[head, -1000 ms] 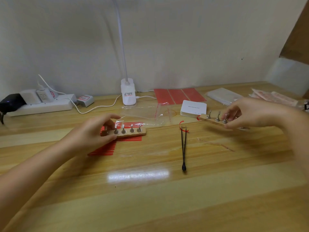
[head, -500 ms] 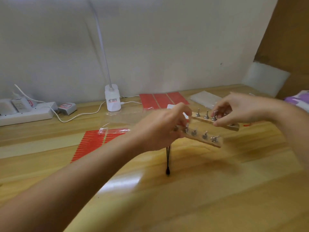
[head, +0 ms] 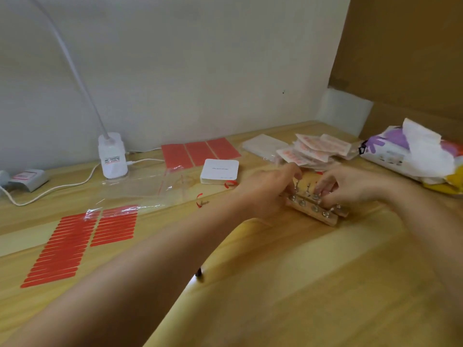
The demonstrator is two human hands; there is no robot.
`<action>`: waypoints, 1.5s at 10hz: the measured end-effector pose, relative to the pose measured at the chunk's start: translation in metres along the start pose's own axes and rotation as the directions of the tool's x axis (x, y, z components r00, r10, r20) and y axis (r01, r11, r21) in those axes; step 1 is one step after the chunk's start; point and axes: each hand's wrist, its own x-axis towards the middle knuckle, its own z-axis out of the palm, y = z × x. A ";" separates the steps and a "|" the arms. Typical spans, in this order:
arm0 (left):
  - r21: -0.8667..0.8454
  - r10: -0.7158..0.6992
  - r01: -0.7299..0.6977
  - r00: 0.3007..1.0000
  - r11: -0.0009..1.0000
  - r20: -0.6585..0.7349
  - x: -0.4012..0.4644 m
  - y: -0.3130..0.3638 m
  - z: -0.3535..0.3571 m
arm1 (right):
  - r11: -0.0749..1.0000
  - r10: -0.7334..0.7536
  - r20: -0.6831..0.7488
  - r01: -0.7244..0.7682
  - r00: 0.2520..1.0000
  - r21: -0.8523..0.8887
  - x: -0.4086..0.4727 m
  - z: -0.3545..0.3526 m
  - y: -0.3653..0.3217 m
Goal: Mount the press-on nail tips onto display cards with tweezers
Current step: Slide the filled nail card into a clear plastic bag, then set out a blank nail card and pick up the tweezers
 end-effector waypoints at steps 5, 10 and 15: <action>0.032 -0.009 0.018 0.970 0.999 -0.244 -0.025 -0.020 -0.012 | 0.999 -0.045 0.126 0.044 0.991 0.010 -0.007 0.004 -0.013; -0.019 -0.171 0.177 0.907 0.984 -0.385 -0.208 -0.059 -0.051 | 0.924 -0.347 -0.424 0.227 0.837 -0.308 -0.006 0.044 -0.056; -0.036 -0.283 0.296 0.862 0.955 -0.420 -0.284 -0.073 -0.049 | 0.866 -0.494 -0.550 0.318 0.674 -0.387 0.022 0.086 -0.135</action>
